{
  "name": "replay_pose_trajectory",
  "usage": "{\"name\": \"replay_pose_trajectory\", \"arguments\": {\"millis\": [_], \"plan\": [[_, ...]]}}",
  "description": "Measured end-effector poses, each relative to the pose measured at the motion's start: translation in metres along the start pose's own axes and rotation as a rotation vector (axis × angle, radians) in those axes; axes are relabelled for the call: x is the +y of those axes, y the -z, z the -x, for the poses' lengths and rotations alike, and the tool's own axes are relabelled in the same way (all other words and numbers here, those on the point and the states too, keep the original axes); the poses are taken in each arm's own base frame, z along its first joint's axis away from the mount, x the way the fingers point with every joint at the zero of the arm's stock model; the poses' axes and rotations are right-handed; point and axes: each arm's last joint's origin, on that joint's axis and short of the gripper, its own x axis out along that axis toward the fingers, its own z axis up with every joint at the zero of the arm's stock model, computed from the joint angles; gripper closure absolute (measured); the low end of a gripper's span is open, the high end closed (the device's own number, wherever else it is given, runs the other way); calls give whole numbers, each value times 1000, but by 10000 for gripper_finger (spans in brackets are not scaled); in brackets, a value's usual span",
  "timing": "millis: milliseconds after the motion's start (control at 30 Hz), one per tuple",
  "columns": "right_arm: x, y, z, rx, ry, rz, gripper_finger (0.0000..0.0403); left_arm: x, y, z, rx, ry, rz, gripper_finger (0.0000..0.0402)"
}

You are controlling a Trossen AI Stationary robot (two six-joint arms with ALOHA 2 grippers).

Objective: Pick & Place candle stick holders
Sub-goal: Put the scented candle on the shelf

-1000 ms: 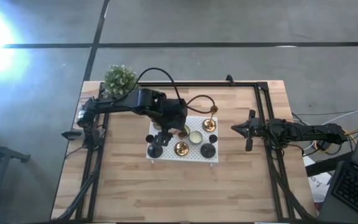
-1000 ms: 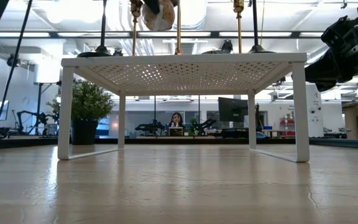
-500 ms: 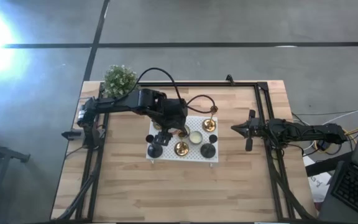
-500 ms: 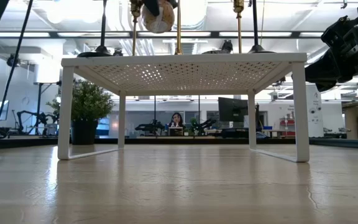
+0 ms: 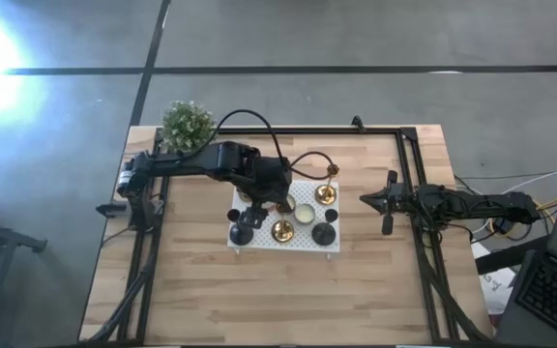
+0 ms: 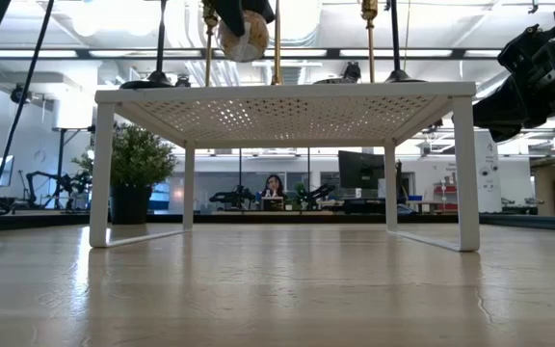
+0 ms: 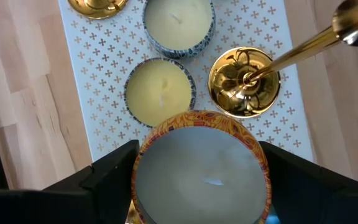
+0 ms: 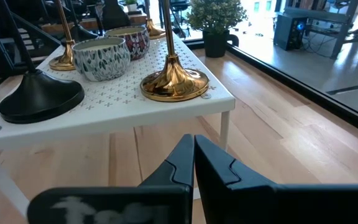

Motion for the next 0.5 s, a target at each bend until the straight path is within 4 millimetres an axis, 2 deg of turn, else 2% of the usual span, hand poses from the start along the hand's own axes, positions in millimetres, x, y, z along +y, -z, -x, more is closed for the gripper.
{"name": "replay_pose_trajectory", "arguments": {"millis": [200, 500], "plan": [[0, 0, 0, 1, 0, 0, 394, 0, 1, 1, 7, 1, 2, 103], [0, 0, 0, 1, 0, 0, 394, 1, 4, 13, -10, -38, 6, 103]]}}
